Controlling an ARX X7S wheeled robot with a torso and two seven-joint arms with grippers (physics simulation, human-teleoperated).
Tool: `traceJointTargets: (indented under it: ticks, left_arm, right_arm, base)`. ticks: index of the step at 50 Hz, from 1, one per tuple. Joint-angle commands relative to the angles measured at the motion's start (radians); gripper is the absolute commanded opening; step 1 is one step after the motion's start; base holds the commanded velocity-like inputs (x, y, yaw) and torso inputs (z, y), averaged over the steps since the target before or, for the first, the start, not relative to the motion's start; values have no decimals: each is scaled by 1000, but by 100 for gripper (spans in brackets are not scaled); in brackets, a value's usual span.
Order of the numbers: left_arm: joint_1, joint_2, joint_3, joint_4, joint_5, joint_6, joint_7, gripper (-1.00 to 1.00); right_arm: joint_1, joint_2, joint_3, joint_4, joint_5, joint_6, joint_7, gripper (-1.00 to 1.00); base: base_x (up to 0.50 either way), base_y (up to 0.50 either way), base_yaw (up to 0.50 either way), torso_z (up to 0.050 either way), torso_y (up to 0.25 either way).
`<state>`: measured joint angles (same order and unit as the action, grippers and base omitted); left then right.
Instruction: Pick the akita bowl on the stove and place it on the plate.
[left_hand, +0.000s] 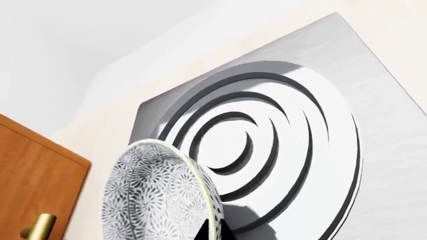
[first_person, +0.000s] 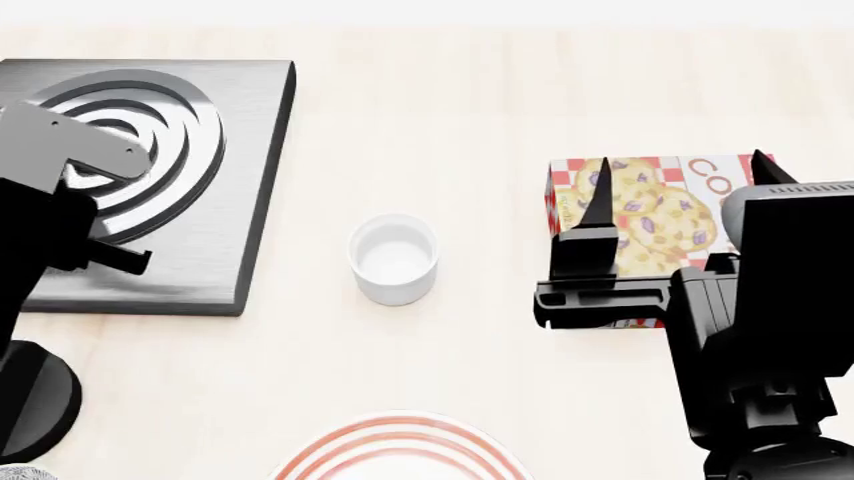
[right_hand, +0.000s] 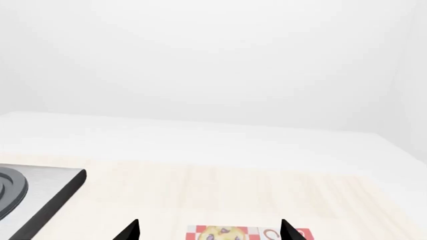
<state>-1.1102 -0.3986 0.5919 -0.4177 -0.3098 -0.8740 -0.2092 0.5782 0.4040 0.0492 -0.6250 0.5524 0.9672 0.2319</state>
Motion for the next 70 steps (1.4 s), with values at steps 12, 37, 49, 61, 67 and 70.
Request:
traceJointTargets:
  ticks: [12,37,49,61,67,70]
  left_arm:
    - [-44,59,-223,31,-90,85,-105,-100]
    - [-169,10,-35,450,-96,-6,17,-100]
    - [-213,-77,140,712,-66,-65,108,-100]
    - [-260,-145,281,894,-35,-86,188,-100]
    - [-289,-172,327,965,-31,-87,232,-100]
    - [-310,-189,360,1002,-15,-87,251,-100]
  right_arm:
    - [3,6,-5,-1,9,3,6,100]
    - [3,10,-9,-1,15,-1,14,100]
    - [-2,15,-11,2,15,-12,13,100]
    - [3,16,-11,-9,25,2,23,100]
    - [-1,18,-16,3,18,-15,19,100]
    - [-1,18,-17,5,18,-17,19,100]
  base:
    - [0,0,0,0,0]
    - [0,0,0,0,0]
    - [0,0,0,0,0]
    - [0,0,0,0,1]
    - [0,0,0,0,0]
    - [0,0,0,0,0]
